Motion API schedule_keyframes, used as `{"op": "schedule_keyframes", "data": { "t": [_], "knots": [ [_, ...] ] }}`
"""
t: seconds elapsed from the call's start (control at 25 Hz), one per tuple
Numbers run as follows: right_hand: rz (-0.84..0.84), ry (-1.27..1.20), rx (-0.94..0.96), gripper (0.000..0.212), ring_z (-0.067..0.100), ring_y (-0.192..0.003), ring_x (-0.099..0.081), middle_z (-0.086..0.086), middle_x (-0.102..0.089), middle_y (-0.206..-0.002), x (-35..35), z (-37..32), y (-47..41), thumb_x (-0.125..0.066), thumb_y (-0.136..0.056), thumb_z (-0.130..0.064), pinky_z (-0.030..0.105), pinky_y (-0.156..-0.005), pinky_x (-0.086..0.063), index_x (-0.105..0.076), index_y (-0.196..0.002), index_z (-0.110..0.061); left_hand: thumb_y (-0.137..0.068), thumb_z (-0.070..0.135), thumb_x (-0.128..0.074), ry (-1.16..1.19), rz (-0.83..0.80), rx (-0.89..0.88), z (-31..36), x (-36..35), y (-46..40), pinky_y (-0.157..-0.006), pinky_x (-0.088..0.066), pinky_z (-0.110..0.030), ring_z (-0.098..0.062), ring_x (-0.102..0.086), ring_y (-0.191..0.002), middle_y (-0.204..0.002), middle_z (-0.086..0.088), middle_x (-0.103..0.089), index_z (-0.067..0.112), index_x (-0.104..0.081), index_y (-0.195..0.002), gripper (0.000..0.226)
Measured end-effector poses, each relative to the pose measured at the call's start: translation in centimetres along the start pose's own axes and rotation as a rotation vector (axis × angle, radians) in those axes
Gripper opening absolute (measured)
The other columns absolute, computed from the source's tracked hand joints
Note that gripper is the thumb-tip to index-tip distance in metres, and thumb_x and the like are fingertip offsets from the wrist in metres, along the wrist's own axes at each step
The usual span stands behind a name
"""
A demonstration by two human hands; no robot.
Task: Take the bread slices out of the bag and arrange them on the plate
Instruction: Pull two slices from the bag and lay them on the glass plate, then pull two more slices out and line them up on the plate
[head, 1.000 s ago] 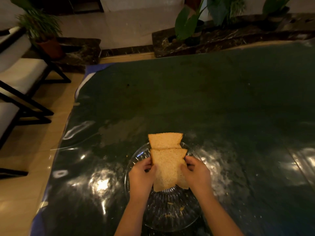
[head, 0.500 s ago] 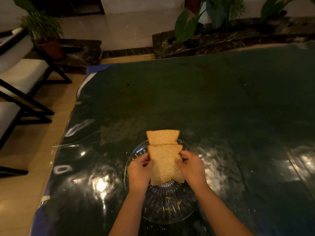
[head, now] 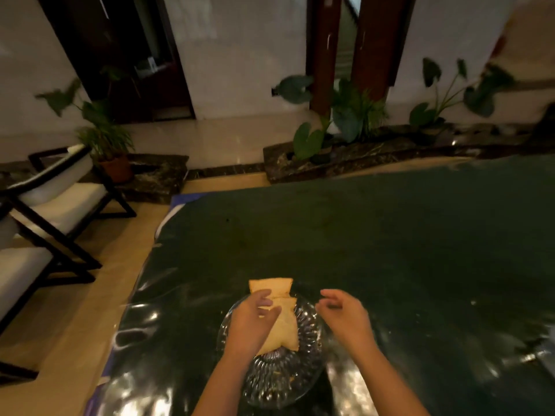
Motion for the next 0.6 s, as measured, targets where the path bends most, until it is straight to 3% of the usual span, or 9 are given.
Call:
{"op": "schedule_keyframes", "data": {
  "t": [0.12, 0.28, 0.36, 0.6],
  "knots": [
    [0.037, -0.032, 0.100, 0.029, -0.001, -0.068, -0.061, -0.005, -0.067, -0.081, 6.2, -2.5, 3.2, -0.071, -0.074, -0.018, 0.009, -0.066, -0.044, -0.067, -0.102, -0.018, -0.083, 0.017, -0.064, -0.058, -0.007, -0.169, 6.1, -0.4, 3.9, -0.063, -0.040, -0.002, -0.001, -0.056, -0.078, -0.100, -0.001, -0.066, 0.015, -0.059, -0.117, 0.035],
    [0.133, -0.048, 0.238, 0.027, -0.004, -0.071, -0.062, -0.013, -0.066, -0.079, 17.3, -3.2, 8.5, -0.072, -0.073, -0.017, 0.010, -0.067, -0.045, -0.067, -0.099, -0.022, -0.082, 0.023, -0.065, -0.113, -0.031, -0.356, 15.2, -4.5, 10.8, -0.068, -0.041, -0.003, -0.003, -0.059, -0.084, -0.102, 0.002, -0.065, 0.019, -0.057, -0.120, 0.038],
    [0.206, -0.059, 0.292, 0.028, -0.003, -0.072, -0.062, -0.016, -0.065, -0.078, 23.3, -2.0, 11.3, -0.072, -0.073, -0.016, 0.013, -0.071, -0.048, -0.066, -0.099, -0.024, -0.082, 0.027, -0.065, -0.146, -0.032, -0.445, 19.2, -8.2, 14.3, -0.076, -0.045, -0.014, -0.005, -0.061, -0.089, -0.102, 0.006, -0.065, 0.023, -0.057, -0.120, 0.040],
    [0.279, -0.076, 0.354, 0.026, -0.001, -0.071, -0.060, -0.010, -0.064, -0.081, 38.3, 4.2, 18.8, -0.069, -0.075, -0.010, 0.006, -0.066, -0.046, -0.066, -0.100, -0.017, -0.081, 0.031, -0.065, -0.120, -0.063, -0.522, 26.5, -20.5, 23.9, -0.062, -0.036, -0.005, 0.008, -0.057, -0.079, -0.089, 0.020, -0.059, 0.026, -0.059, -0.116, 0.037]
  ]
}}
Point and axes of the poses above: each hand's wrist, its own y-axis away from the middle knuckle, its own x-axis out of the back of the hand, z = x × y, the point moved 5 cm from there along -y, towards the middle knuckle
